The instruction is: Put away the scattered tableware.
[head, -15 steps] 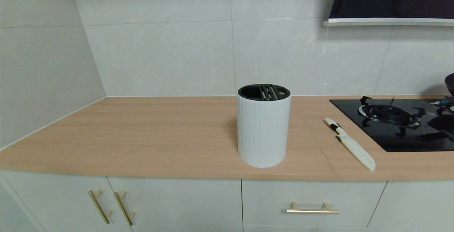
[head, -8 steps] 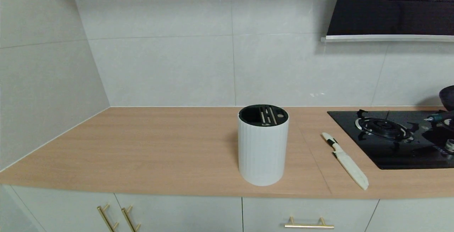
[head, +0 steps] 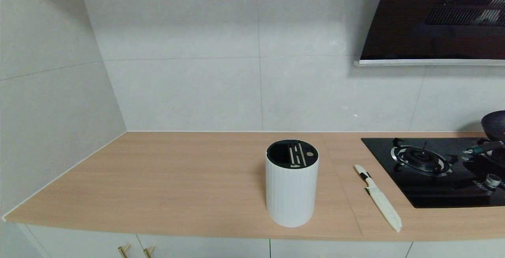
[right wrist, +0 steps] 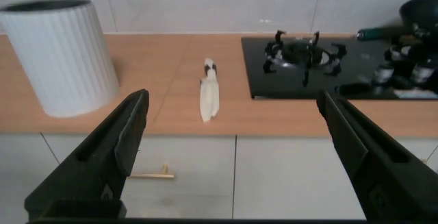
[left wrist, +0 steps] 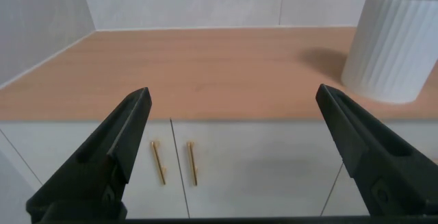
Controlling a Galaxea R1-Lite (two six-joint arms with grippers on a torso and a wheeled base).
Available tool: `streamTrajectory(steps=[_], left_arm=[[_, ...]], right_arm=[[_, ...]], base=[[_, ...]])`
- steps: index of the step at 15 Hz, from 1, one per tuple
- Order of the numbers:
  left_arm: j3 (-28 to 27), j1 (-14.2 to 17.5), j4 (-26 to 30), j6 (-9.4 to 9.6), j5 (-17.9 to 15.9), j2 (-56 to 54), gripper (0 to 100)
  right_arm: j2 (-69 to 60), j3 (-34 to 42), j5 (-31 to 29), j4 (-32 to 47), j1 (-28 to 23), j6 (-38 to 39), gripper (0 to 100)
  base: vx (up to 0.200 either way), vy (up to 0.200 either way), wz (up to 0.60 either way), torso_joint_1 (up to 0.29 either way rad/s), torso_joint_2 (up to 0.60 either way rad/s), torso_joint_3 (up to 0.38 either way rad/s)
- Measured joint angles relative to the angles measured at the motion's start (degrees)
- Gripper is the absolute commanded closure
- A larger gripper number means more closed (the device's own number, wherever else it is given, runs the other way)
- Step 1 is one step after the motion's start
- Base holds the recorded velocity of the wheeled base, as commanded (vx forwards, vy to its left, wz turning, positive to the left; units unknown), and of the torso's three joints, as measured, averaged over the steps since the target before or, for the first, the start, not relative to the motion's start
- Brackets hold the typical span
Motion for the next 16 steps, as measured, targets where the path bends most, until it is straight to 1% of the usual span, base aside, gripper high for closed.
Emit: streamTrajectory(steps=[4,5,8,9,16], left_arm=[[0.0,0.0,0.0,0.00,0.0,0.0,0],[0.0,0.0,0.0,0.00,0.0,0.0,0],[0.0,0.0,0.0,0.00,0.0,0.0,0],[0.0,0.0,0.0,-0.02,0.0,0.0,0],[0.0,0.0,0.0,-0.02,0.0,0.0,0]], right_arm=[[0.0,0.0,0.0,0.0,0.0,0.0,0],[0.0,0.0,0.0,0.0,0.0,0.0,0],[0.0,0.0,0.0,0.0,0.0,0.0,0],[0.0,0.0,0.0,0.0,0.0,0.0,0],[0.0,0.0,0.0,0.0,0.0,-0.1,0]], base=[[0.000,0.000,0.00,0.193,-0.39,-0.198],[0.000,0.000,0.00,0.061,-0.11,-0.056],[0.000,0.000,0.00,0.000,0.00,0.000],[0.000,0.000,-0.60,0.007,0.00,-0.002],[0.000,0.000,0.00,0.000,0.00,0.000]])
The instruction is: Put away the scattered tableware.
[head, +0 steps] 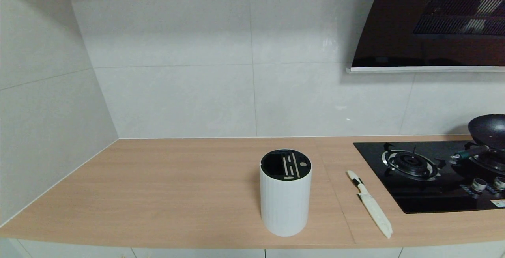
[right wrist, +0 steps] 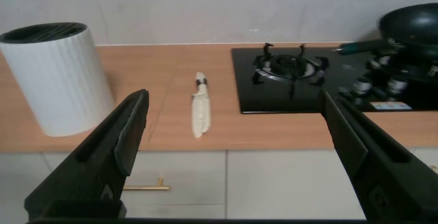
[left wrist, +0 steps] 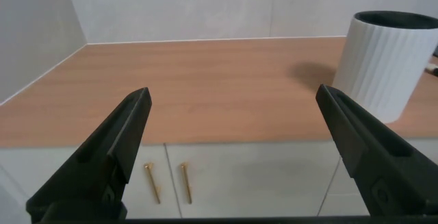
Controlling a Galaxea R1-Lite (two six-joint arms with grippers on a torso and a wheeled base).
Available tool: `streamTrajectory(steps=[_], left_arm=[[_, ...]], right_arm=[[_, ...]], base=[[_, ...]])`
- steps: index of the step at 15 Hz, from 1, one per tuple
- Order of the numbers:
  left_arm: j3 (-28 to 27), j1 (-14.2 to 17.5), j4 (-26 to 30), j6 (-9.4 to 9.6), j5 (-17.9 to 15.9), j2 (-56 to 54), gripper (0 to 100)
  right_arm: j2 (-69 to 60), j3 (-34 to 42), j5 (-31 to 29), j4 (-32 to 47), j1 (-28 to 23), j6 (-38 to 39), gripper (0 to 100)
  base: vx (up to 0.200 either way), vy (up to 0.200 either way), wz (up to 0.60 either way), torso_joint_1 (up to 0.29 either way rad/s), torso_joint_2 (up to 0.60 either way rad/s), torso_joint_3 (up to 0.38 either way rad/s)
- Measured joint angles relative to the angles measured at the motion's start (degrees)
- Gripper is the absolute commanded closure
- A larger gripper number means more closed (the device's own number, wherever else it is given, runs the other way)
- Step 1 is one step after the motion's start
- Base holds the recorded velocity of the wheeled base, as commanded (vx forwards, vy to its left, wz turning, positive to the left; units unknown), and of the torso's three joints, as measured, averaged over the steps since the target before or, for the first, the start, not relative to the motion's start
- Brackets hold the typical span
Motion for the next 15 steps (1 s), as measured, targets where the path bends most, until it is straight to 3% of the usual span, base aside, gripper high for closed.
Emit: streamTrajectory(steps=[10,15], left_arm=[[0.0,0.0,0.0,0.13,0.0,0.0,0],[0.0,0.0,0.0,0.06,0.0,0.0,0]], right_arm=[[0.0,-0.2,0.2,-0.2,0.0,-0.1,0],[5.9,-7.4,4.4,1.0,1.0,1.9,0]], base=[[0.000,0.000,0.00,0.000,0.00,0.000],[0.000,0.000,0.00,0.000,0.00,0.000]])
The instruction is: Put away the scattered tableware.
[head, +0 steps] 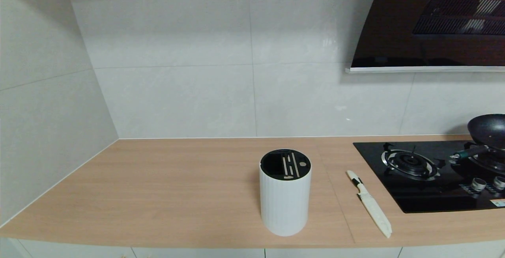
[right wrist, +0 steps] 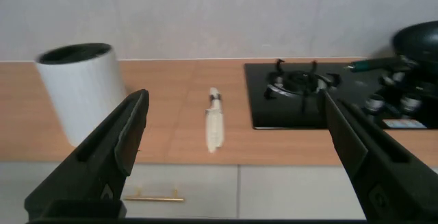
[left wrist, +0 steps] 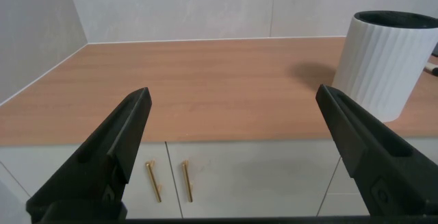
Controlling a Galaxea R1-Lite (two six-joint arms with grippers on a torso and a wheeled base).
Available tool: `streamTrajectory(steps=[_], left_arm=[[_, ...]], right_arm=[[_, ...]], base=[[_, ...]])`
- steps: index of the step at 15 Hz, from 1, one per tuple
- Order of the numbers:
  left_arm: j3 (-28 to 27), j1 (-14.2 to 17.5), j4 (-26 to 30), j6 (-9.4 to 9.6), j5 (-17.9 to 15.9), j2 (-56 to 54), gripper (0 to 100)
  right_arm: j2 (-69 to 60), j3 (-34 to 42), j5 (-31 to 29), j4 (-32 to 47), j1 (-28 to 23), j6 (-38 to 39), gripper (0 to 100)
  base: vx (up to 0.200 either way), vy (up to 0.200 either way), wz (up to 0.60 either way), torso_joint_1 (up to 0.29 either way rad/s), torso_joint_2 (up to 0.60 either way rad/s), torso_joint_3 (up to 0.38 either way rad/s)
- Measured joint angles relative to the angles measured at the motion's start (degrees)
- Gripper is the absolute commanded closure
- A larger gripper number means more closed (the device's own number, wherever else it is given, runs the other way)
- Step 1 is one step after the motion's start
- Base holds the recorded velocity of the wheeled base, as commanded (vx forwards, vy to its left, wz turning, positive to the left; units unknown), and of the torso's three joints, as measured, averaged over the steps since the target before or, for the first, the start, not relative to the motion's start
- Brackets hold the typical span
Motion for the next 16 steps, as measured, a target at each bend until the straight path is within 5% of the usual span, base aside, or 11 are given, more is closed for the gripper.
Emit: streamTrajectory(steps=[8,16], left_arm=[[0.0,0.0,0.0,0.07,0.0,0.0,0],[0.0,0.0,0.0,0.09,0.0,0.0,0]], right_arm=[[40.9,-12.8,4.5,-3.5,1.4,0.3,0],[87.2,-26.1,3.2,-23.3,1.9,0.4,0]], base=[[0.000,0.000,0.00,0.000,0.00,0.000],[0.000,0.000,0.00,0.000,0.00,0.000]])
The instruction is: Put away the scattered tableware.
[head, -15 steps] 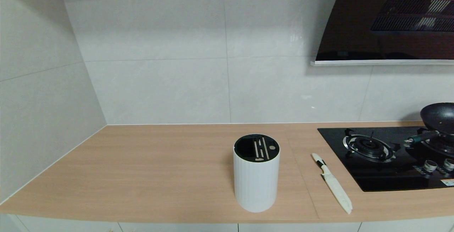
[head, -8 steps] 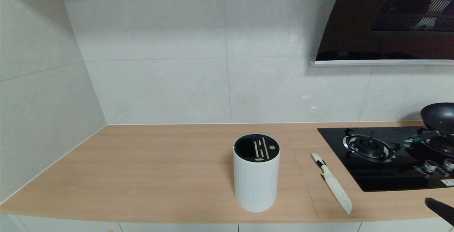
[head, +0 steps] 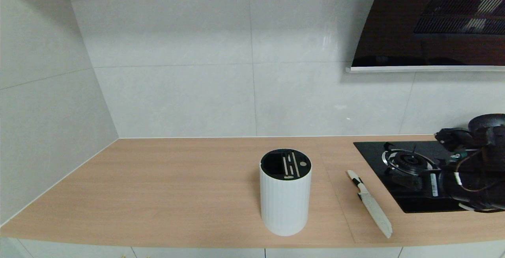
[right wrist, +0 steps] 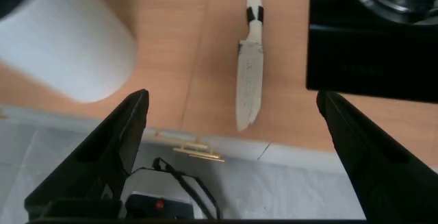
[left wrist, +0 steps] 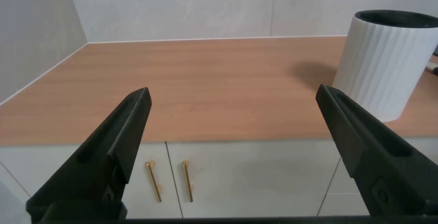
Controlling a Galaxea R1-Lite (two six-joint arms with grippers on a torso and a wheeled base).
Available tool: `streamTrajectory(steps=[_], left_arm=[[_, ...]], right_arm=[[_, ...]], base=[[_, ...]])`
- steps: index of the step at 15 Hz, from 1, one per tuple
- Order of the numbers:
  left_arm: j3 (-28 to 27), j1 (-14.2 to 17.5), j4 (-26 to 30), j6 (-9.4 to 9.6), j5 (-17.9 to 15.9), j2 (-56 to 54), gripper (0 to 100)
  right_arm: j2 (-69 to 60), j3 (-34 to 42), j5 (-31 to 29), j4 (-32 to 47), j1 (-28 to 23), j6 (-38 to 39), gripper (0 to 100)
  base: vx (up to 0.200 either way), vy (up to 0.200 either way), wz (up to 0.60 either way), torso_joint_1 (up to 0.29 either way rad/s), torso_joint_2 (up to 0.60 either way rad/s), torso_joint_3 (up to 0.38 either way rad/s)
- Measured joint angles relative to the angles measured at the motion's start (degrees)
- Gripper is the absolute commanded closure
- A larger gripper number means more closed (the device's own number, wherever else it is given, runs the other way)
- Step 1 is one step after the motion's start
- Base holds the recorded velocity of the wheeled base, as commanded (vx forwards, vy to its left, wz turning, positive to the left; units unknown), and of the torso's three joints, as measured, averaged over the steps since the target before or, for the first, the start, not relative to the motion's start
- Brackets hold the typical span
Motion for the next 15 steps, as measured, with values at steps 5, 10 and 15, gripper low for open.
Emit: streamTrajectory(steps=[5,10,15], left_arm=[[0.0,0.0,0.0,0.00,0.0,0.0,0],[0.0,0.0,0.0,0.07,0.0,0.0,0],[0.0,0.0,0.0,0.10,0.0,0.0,0]], right_arm=[[21.1,-9.8,-5.7,-6.6,2.7,-0.1,0],[34.1,-14.2,-9.7,-14.2,4.4,-1.0,0],[43.3,-17.8,-10.4,-16.6,4.4,-1.9,0]], base=[[0.000,0.000,0.00,0.000,0.00,0.000],[0.000,0.000,0.00,0.000,0.00,0.000],[0.000,0.000,0.00,0.000,0.00,0.000]])
